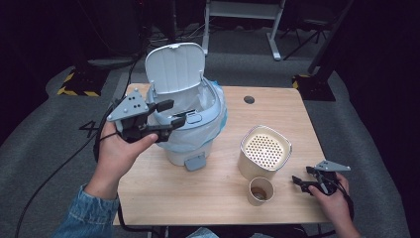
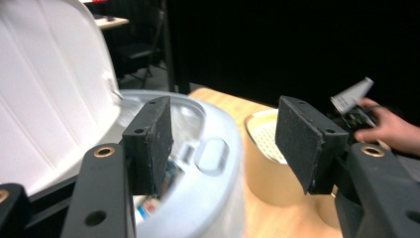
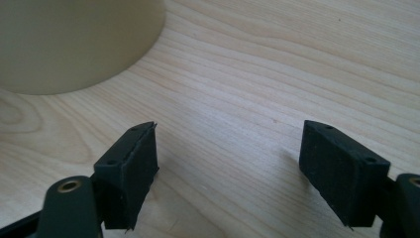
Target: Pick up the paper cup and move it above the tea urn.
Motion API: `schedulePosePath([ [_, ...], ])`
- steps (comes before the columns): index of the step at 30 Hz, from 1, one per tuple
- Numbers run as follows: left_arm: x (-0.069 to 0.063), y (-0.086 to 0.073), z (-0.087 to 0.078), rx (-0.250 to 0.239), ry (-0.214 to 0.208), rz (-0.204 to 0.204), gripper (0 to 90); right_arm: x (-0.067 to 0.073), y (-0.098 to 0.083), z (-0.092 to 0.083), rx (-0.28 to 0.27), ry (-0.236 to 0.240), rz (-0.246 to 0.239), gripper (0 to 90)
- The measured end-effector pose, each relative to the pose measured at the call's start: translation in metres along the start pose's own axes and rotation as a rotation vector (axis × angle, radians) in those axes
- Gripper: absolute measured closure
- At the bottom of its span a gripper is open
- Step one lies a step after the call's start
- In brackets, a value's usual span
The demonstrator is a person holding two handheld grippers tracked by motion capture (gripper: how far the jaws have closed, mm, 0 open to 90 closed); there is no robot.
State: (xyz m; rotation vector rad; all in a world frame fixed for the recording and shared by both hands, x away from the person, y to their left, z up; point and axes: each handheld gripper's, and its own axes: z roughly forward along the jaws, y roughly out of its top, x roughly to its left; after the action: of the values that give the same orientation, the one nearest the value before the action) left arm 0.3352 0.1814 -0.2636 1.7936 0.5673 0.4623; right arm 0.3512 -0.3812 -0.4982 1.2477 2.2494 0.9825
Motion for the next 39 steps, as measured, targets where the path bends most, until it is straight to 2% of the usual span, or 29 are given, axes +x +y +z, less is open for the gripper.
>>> schedulePosePath([
  [2,-0.003,-0.009,-0.003,0.022,-0.008,0.011,40.0,0.002,0.001,-0.004,-0.008,0.020,-0.005,24.6],
  [7,-0.012,-0.036,-0.008,0.048,-0.041,0.004,38.9,0.011,0.004,-0.013,-0.013,0.096,-0.040,27.8],
  [10,-0.017,-0.055,-0.007,0.082,-0.044,0.008,38.5,0.018,0.005,-0.015,-0.010,0.127,-0.063,28.7],
  [13,-0.021,-0.070,-0.004,0.111,-0.058,0.006,37.9,0.024,0.007,-0.017,0.012,0.141,-0.110,34.1],
  [16,-0.022,-0.086,0.003,0.160,-0.070,-0.007,37.6,0.029,0.009,-0.019,0.032,0.160,-0.152,35.4],
  [18,-0.023,-0.096,0.008,0.190,-0.070,-0.010,37.6,0.032,0.010,-0.019,0.037,0.178,-0.162,35.6],
  [21,-0.023,-0.111,0.014,0.233,-0.071,-0.012,37.5,0.038,0.011,-0.018,0.051,0.214,-0.163,34.1],
  [26,-0.020,-0.131,0.019,0.268,-0.059,-0.023,37.4,0.045,0.011,-0.019,0.048,0.250,-0.155,28.5],
  [28,-0.019,-0.139,0.022,0.289,-0.052,-0.023,37.6,0.048,0.011,-0.020,0.047,0.260,-0.169,27.4],
  [35,-0.011,-0.165,0.030,0.325,-0.041,-0.084,38.4,0.061,0.011,-0.021,0.038,0.290,-0.187,21.1],
  [36,-0.009,-0.169,0.032,0.331,-0.040,-0.104,38.4,0.064,0.012,-0.021,0.034,0.288,-0.191,20.5],
  [39,-0.007,-0.179,0.036,0.354,-0.031,-0.115,38.6,0.071,0.012,-0.022,0.025,0.296,-0.219,20.7],
])
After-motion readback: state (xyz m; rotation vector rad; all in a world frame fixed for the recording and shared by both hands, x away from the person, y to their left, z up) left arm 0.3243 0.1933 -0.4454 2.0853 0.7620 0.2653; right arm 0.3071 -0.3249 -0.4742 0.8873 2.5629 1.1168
